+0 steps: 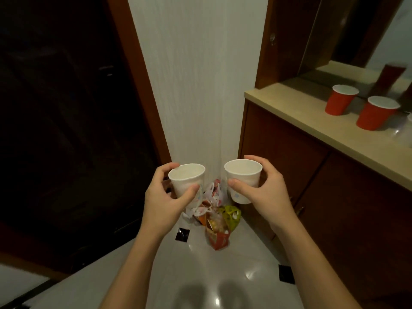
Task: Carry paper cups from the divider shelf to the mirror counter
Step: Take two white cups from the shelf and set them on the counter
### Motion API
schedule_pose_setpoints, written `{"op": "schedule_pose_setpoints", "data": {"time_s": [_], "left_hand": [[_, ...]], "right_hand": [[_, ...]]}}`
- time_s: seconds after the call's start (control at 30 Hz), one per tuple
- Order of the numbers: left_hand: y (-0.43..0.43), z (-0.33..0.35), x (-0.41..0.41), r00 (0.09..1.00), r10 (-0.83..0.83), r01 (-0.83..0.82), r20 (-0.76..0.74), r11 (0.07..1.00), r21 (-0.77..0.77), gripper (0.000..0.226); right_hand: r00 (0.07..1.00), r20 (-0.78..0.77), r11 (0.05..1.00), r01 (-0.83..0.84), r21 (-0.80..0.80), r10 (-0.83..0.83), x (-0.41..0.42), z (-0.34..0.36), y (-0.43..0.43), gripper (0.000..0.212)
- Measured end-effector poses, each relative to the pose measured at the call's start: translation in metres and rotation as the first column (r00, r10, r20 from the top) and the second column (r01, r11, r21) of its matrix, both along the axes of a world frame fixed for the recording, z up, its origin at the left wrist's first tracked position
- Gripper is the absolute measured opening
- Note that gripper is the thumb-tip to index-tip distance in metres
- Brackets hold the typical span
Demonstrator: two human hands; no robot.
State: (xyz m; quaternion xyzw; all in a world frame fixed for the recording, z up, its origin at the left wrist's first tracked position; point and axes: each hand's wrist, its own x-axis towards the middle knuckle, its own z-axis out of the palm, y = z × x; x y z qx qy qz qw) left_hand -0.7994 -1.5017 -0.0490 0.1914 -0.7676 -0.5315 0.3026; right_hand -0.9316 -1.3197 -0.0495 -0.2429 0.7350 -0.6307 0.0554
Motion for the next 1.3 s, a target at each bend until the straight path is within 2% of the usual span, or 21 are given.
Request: {"op": "schedule_pose_setpoints", "data": {"time_s": [0.3, 0.53, 0.7, 0.9, 1.1, 1.3], "left_hand": [[-0.041, 0.001, -0.132, 0.996, -0.088, 0.089, -0.005, 0.996, 0.028, 0.058], [-0.073, -0.008, -0.250, 0.961, -0.275, 0.277, -0.033, 0.958, 0.073, 0.055], [-0.101, -0.002, -0.345, 0.891, -0.453, 0.454, -0.035, 0.886, 0.096, 0.058], [-0.113, 0.016, -0.447, 0.748, -0.661, 0.663, -0.055, 0.742, 0.098, 0.066], [-0.097, 0.018, -0.517, 0.634, -0.771, 0.772, -0.048, 0.629, 0.091, 0.080], [-0.074, 0.011, -0.572, 0.603, -0.798, 0.795, -0.017, 0.599, 0.092, 0.094]], "right_hand": [[0.995, -0.004, 0.995, 0.103, -0.001, -0.103, -0.109, -0.001, -0.030, 0.065], [0.959, -0.022, 0.958, 0.283, 0.054, -0.282, -0.192, -0.001, -0.046, 0.069], [0.887, -0.004, 0.887, 0.461, 0.037, -0.461, -0.244, 0.010, -0.062, 0.072], [0.765, -0.017, 0.764, 0.644, 0.029, -0.644, -0.289, 0.024, -0.070, 0.087], [0.671, -0.008, 0.670, 0.742, 0.017, -0.742, -0.319, 0.030, -0.064, 0.070], [0.638, 0.022, 0.638, 0.770, 0.012, -0.770, -0.355, 0.028, -0.049, 0.068]]}}
